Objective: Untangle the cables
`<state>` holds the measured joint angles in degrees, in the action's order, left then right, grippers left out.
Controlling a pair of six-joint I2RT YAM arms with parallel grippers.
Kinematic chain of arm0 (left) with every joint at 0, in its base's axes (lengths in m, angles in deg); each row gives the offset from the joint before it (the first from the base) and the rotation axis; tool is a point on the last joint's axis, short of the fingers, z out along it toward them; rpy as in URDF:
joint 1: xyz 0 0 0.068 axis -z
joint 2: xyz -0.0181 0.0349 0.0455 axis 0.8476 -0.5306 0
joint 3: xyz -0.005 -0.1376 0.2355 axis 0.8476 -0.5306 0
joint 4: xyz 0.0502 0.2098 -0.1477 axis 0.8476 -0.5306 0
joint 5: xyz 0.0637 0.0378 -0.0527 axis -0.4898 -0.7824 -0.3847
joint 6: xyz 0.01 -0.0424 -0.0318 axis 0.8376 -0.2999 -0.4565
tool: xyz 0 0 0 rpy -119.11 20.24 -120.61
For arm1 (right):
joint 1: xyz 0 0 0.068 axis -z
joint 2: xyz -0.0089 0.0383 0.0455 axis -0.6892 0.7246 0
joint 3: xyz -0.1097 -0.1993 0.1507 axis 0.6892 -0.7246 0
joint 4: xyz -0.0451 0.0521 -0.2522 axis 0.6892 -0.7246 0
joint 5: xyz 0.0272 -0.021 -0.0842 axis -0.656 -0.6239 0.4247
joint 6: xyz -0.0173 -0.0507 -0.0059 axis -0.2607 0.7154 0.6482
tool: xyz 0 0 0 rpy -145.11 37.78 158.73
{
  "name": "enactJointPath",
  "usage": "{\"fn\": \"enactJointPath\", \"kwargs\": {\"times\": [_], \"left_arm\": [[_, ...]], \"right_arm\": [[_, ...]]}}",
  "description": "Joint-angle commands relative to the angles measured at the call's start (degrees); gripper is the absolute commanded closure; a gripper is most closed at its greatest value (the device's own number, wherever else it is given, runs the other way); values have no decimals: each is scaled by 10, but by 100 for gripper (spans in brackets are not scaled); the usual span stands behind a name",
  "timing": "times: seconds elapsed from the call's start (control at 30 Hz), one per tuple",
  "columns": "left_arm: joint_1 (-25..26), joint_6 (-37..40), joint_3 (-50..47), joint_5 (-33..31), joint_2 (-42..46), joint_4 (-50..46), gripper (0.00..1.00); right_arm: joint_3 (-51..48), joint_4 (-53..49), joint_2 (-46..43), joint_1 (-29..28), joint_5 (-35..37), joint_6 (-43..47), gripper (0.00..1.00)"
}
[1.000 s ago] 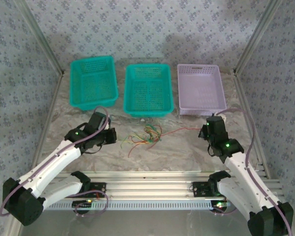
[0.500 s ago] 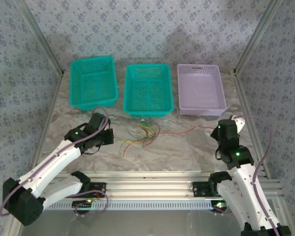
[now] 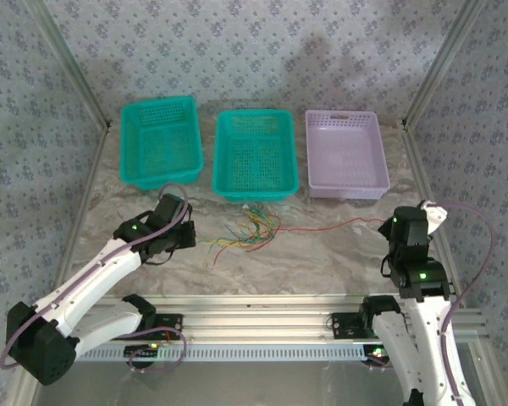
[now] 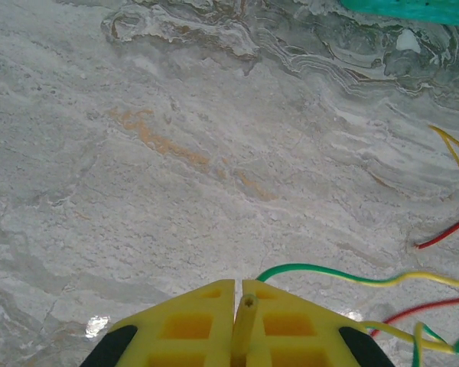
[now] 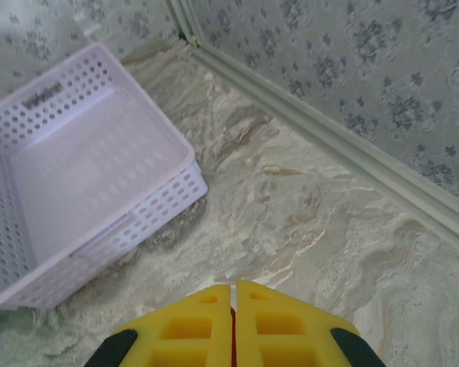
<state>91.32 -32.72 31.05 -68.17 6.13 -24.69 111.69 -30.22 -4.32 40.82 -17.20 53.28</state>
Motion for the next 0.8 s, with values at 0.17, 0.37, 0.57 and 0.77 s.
{"fn": "enactJointPath", "kwargs": {"times": [0.17,0.37,0.57,0.77], "left_arm": [[-8,-7,10,-61,2,-44,100],[-7,-21,-4,-9,-15,0,100],[-3,-34,-5,20,-29,40,100],[27,-37,6,44,-64,89,100]], "right_arm": [[49,-12,-1,29,19,0,100],[1,45,79,14,-171,-6,100],[-60,125,89,-64,-180,-3,100],[-49,151,131,-149,-140,17,54]]}}
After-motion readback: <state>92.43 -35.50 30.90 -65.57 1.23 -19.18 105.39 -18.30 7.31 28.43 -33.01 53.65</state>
